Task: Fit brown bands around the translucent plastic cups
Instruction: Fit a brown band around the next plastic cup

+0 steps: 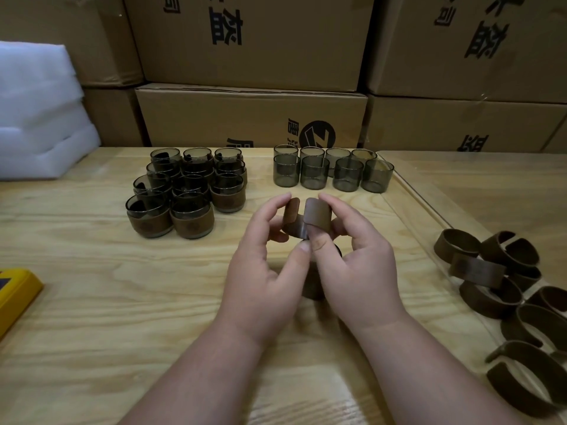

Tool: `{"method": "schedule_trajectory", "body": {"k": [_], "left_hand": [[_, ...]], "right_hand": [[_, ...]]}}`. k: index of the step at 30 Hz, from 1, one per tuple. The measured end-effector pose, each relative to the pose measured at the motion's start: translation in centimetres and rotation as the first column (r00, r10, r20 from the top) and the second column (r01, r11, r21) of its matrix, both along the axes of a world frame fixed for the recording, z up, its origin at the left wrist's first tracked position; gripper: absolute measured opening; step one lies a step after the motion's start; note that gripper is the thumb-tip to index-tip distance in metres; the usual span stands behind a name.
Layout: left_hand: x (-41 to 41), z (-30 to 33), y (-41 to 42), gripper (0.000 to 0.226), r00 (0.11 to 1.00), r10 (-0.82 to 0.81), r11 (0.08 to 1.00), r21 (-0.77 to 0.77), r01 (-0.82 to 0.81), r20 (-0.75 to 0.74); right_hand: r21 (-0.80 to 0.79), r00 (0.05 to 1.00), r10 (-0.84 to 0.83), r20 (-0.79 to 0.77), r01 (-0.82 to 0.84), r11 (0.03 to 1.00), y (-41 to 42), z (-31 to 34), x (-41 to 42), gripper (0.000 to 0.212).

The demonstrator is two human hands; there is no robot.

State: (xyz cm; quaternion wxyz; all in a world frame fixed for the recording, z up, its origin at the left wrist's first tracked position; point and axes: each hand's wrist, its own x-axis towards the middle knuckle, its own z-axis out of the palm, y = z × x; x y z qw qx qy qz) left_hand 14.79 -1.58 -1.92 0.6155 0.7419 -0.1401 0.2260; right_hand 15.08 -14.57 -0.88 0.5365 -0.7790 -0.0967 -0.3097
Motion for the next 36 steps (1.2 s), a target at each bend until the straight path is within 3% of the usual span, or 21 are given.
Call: {"method": "schedule_trajectory", "body": {"k": [4,14,19,27,32,36], "left_hand": [[0.0,0.1,0.2,0.043,0.996,-0.084,0.989,-0.122,0.086,0.023],[-0.3,1.2,-0.1,0.017,0.999,0.051,0.973,-0.224,-0.052,-0.012],[-0.4,1.3,-0.1,0.021,0.998,0.062,0.971,-0.233,-0.059,0.005],[-0.3,1.3,0.2,0.025,0.999,0.049,0.974,-0.220,-0.050,-0.009],[-0.3,1.3,0.4,0.054,0.999,0.020,0.978,-0.208,-0.025,-0.026],[-0.3,1.3,0.5,0.067,0.999,-0.020,0.987,-0.161,0.012,-0.047]], "right_hand": [[-0.004,1.000,0.009,0.016,-0.009,1.000,-0.1,-0.1,0.1,0.048],[-0.015,0.995,0.099,-0.015,-0.100,0.995,-0.2,0.0,-0.1,0.053],[-0.061,0.984,0.168,-0.056,-0.172,0.983,-0.7,0.3,-0.5,0.061],[-0.090,0.976,0.177,-0.126,-0.189,0.978,-2.5,1.0,-0.3,0.051],[-0.147,0.968,0.178,-0.177,-0.204,0.968,-3.2,1.3,-0.8,0.060],[-0.211,0.971,0.165,-0.175,-0.200,0.957,-3.9,1.9,-1.4,0.050]]}}
